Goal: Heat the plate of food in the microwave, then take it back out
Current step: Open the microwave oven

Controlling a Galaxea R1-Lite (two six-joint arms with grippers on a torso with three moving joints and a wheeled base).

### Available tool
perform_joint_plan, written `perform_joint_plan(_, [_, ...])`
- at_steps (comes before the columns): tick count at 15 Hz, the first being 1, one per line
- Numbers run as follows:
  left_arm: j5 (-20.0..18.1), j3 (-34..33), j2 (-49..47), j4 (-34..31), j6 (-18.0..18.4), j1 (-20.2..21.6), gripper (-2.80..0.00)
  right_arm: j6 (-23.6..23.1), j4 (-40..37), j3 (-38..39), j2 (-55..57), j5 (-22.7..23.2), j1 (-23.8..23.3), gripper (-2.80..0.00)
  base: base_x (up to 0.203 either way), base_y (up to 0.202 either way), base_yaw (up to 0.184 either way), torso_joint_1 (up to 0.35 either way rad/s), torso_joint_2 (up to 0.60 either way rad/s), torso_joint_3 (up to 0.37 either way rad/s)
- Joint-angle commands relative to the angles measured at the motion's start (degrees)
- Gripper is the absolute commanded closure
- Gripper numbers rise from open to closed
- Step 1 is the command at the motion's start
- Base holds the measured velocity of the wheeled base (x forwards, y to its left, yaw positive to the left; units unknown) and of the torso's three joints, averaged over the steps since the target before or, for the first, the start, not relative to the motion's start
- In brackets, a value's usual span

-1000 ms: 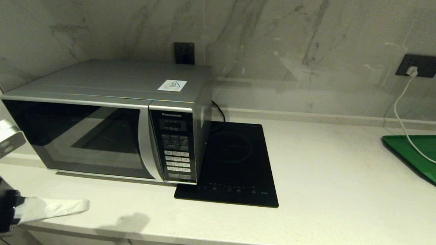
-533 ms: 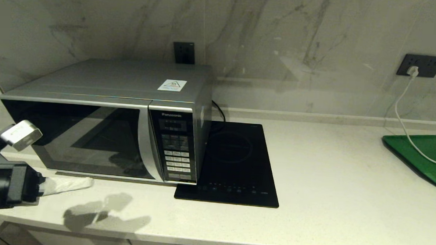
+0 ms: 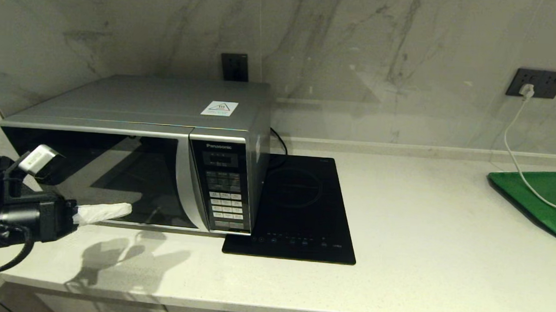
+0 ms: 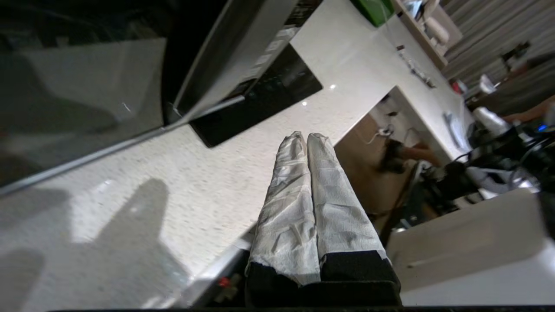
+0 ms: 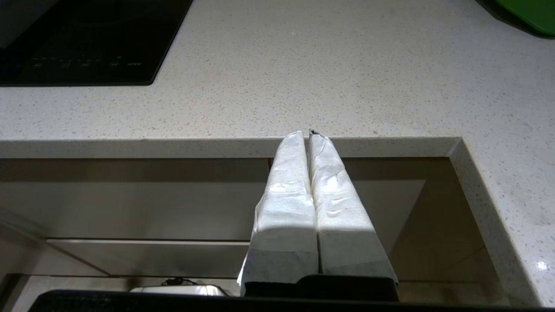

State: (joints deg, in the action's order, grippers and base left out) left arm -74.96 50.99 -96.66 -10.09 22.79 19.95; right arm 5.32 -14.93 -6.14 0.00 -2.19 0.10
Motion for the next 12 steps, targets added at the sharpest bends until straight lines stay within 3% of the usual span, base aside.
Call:
perform_joint_plan(1, [0.67, 1.24, -2.49, 2.48, 0.7, -1.97, 0.0, 0.05, -0.01, -0.01, 0.0, 0.0, 0.08, 0.0, 0.0, 0.0, 0.0, 0.0, 0.0, 0.0])
perform_joint_plan(3, [1.34, 1.26, -2.95, 1.07, 1.24, -1.94, 0.0, 0.05, -0.1, -0.01, 0.0, 0.0, 0.01, 0.0, 0.0, 0.0, 0.0, 0.0, 0.0, 0.0])
perform_joint_plan(4, [1.25, 0.86, -3.66, 1.19, 1.87, -1.87, -2.8, 0.05, -0.1, -0.01, 0.0, 0.0, 0.06, 0.0, 0.0, 0.0, 0.0, 0.0, 0.0, 0.0])
perform_joint_plan(8, [0.79, 1.8, -6.98, 2.48, 4.21, -2.46, -2.8, 0.05, -0.1, -0.01, 0.0, 0.0, 0.06, 0.0, 0.0, 0.0, 0.0, 0.0, 0.0, 0.0])
perform_joint_plan(12, [-0.62, 2.25, -8.63, 8.67, 4.36, -3.15, -2.8, 0.05, -0.1, -0.01, 0.0, 0.0, 0.08, 0.0, 0.0, 0.0, 0.0, 0.0, 0.0, 0.0])
